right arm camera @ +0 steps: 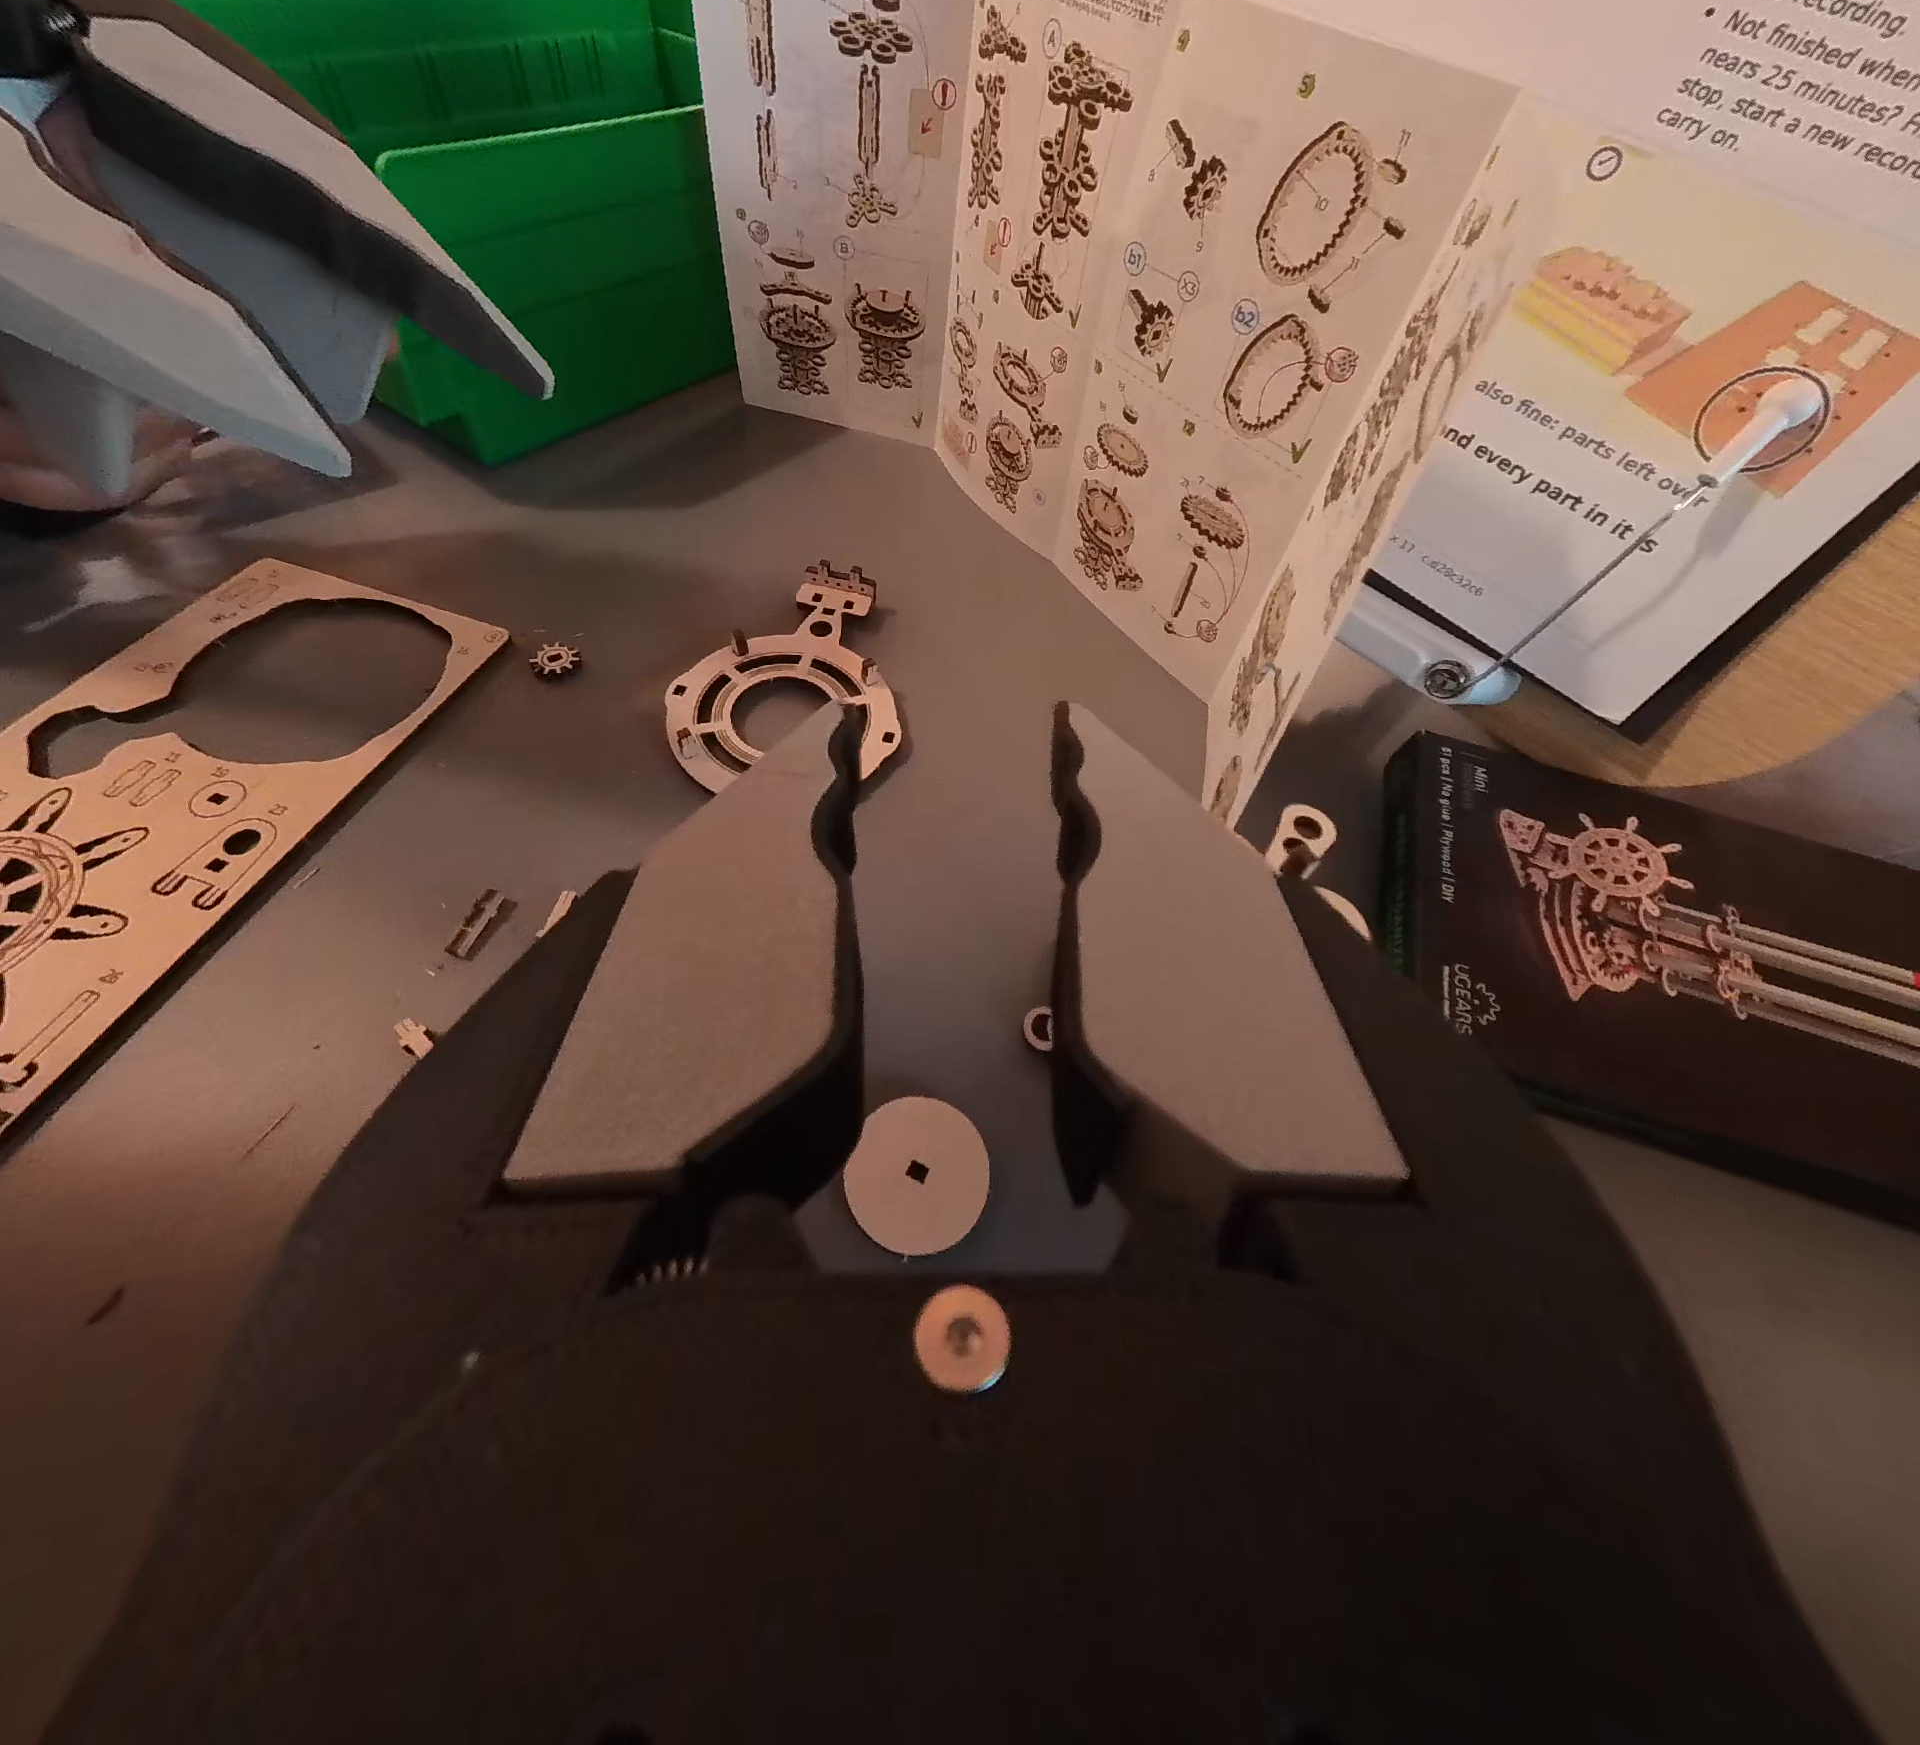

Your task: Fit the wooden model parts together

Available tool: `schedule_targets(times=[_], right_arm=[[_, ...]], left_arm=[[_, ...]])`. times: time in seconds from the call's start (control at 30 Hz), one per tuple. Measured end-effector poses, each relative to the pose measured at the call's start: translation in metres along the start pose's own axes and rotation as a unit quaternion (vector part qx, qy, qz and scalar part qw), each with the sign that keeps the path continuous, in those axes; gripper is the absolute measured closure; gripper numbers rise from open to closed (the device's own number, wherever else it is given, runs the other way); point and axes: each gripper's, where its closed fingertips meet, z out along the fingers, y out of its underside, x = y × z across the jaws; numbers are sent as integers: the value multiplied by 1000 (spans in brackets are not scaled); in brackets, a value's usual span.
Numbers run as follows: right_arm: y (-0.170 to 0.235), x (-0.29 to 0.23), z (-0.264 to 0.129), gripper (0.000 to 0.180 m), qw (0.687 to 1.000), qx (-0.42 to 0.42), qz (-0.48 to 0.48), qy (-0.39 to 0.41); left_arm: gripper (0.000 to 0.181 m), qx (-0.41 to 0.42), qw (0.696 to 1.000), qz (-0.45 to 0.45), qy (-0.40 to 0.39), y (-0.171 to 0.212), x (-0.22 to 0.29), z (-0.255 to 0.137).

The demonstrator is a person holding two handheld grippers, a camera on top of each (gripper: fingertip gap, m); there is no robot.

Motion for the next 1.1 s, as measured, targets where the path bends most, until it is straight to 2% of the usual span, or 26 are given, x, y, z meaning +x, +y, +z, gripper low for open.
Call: schedule_targets(times=[1.1], right_arm=[[1, 9, -3, 147, 1000, 4, 5, 12]], left_arm=[[139, 1, 1000, -14, -21, 0, -13, -1]])
